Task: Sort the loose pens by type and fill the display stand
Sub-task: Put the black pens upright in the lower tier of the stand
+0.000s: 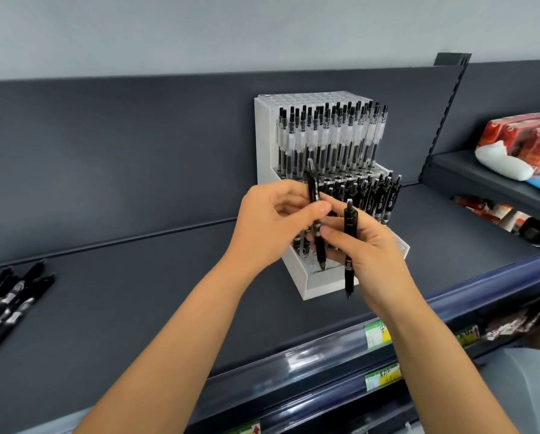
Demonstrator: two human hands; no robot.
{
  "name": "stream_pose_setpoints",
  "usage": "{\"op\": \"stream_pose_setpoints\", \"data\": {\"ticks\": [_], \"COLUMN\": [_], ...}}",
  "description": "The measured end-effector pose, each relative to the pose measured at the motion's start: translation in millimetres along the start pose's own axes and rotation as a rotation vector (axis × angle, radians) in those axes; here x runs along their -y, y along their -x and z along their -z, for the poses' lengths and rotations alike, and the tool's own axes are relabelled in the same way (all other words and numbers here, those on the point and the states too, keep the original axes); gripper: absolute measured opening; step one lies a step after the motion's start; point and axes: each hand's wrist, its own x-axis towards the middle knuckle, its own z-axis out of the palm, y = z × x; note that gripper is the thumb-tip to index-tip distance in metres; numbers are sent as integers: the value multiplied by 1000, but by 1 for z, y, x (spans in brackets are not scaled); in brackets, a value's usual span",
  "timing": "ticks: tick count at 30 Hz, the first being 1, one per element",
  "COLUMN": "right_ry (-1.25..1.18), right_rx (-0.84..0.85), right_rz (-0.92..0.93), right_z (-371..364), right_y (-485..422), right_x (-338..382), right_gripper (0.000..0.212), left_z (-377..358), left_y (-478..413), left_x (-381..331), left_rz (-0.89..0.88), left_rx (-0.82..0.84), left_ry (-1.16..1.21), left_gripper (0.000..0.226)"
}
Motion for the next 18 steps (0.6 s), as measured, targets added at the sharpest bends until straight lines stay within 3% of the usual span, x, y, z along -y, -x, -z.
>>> {"op": "stream_pose_setpoints", "data": {"ticks": [3, 6, 9, 12, 15, 18], "right_ry": [109, 251, 264, 269, 337, 71], "right_rx": [-24, -105, -142, -317, -448, -470], "right_rz": [22, 117, 136, 168, 174, 44], "right_z": [-1, -2, -2, 4, 12, 13], "right_y": [-4, -5, -4, -3, 0, 1], "right_x": [0, -4, -7, -8, -8, -6], "right_gripper": [33, 22, 17, 10, 42, 41], "left_z": [4, 2, -2, -3, -6, -15], "left_y": [0, 4, 8, 8, 9, 10], "left_x": [-3, -2, 1, 7, 19, 33], "left_rz": [8, -14, -44, -87, -70, -31], "left_rx": [-9, -33, -66, -127, -120, -58], "left_ry": [16, -231, -259, -286, -347, -423], "left_gripper": [13, 13, 15, 12, 18, 23]}}
